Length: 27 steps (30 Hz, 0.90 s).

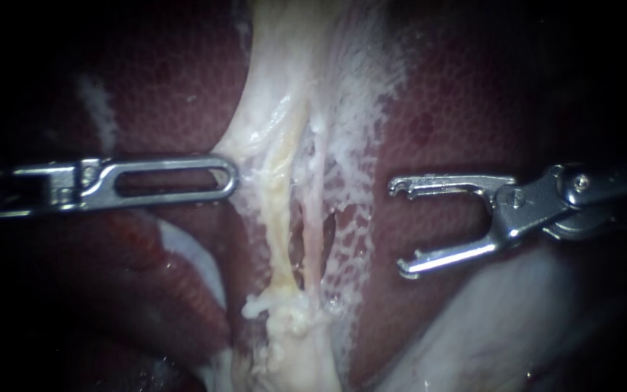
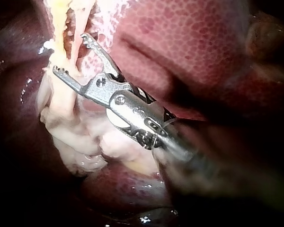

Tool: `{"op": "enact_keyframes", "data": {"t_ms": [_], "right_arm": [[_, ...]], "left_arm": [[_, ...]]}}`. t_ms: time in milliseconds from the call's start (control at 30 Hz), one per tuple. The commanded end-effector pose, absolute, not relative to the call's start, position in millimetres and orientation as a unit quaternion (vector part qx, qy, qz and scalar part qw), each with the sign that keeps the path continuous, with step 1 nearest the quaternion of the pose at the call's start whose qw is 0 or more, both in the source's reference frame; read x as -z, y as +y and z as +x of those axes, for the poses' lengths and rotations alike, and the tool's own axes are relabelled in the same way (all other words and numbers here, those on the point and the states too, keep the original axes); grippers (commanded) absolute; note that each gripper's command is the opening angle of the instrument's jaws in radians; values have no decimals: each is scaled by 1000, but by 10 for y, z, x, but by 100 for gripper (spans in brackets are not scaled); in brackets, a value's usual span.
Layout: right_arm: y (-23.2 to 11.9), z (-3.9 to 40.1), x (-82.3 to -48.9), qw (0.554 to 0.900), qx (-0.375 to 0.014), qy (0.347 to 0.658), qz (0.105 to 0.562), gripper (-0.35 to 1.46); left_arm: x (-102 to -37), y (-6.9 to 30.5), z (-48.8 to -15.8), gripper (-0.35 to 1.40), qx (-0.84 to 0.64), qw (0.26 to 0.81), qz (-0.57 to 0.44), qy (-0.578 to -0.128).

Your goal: Going back first clip left tube

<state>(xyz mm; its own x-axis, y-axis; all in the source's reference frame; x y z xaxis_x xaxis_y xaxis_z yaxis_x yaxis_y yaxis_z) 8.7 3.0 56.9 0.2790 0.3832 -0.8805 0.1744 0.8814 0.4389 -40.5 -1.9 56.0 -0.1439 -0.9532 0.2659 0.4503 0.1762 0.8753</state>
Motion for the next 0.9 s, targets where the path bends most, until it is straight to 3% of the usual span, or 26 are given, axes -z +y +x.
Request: {"op": "enact_keyframes", "data": {"t_ms": [33,900], "right_arm": [[30,87,-569,765,-68,597,234,60],[29,87,-569,765,-68,597,234,60]], "left_arm": [[-561,-21,-407,-35,584,600,264,-479],[-567,-31,-418,-35,579,602,266,-481]]}}
